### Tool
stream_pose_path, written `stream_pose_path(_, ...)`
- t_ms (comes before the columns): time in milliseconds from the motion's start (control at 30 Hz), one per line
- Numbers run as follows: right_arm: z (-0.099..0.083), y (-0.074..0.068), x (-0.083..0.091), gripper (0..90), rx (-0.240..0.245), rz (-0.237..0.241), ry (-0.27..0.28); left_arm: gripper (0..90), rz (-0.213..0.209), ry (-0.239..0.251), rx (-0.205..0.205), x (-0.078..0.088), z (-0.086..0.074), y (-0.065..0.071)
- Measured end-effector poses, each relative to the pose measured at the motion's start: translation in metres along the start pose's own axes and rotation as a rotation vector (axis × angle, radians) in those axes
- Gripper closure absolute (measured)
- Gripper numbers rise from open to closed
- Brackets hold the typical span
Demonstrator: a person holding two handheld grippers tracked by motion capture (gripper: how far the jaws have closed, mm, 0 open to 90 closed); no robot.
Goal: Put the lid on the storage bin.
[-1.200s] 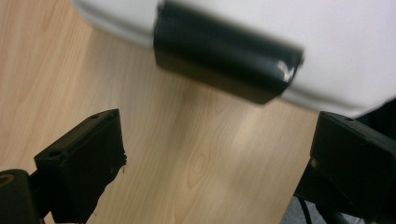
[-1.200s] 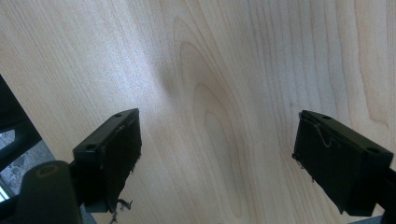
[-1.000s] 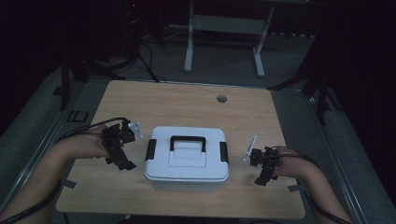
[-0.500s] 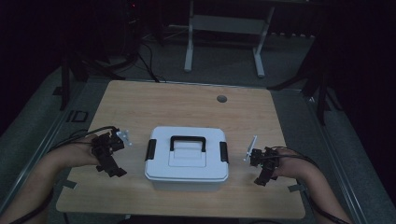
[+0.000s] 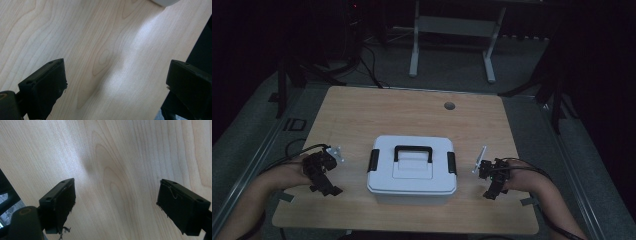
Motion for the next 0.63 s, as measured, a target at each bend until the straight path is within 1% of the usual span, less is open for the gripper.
stream_pose_path(100, 0.0, 0.0, -0.001, 14.5, -0.001, -0.002, 0.005, 2.4, -0.006, 0.019, 0.014, -0.005, -0.007, -0.002)
stream_pose_path(133, 0.0, 0.0, -0.002, 14.6, -0.002, -0.001, 0.007, 2.4, -0.013, 0.021, 0.022, -0.006, -0.009, -0.003)
stream_pose_path(167, 0.0, 0.0, -0.002, 14.6, -0.002, -0.001, 0.007, 2.4, -0.013, 0.021, 0.022, -0.006, -0.009, -0.003)
stream_pose_path(200, 0.0, -0.001, -0.003, 14.6, -0.002, 0.0, 0.008, 2.4, -0.012, 0.025, 0.03, -0.008, -0.012, -0.005)
stream_pose_path(233, 0.0, -0.001, -0.003, 14.5, -0.001, 0.001, 0.007, 2.4, -0.015, 0.021, 0.039, -0.01, -0.016, -0.006)
stream_pose_path(367, 0.001, -0.001, -0.003, 14.6, -0.006, 0.001, 0.015, 2.4, -0.009, 0.017, 0.045, -0.014, -0.02, -0.007)
stream_pose_path(400, 0.001, -0.001, -0.003, 14.6, -0.009, -0.001, 0.017, 2.4, -0.015, 0.009, 0.049, -0.017, -0.023, -0.009)
stream_pose_path(467, 0.0, -0.001, -0.004, 14.5, -0.011, 0.0, 0.016, 2.4, -0.011, 0.009, 0.052, -0.019, -0.025, -0.009)
stream_pose_path(633, 0.0, 0.0, -0.004, 14.5, -0.009, -0.002, 0.018, 2.4, -0.025, 0.001, 0.06, -0.022, -0.027, -0.01)
Point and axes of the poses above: each handheld gripper's, and its own axes: x roughly backward along the jaws, z roughly out of its top, y roughly to its right, the point moved 1 cm from there along -x, roughly forward along the jaws, and after that the axes turned 13 degrees about x, right-handed, at the moved point
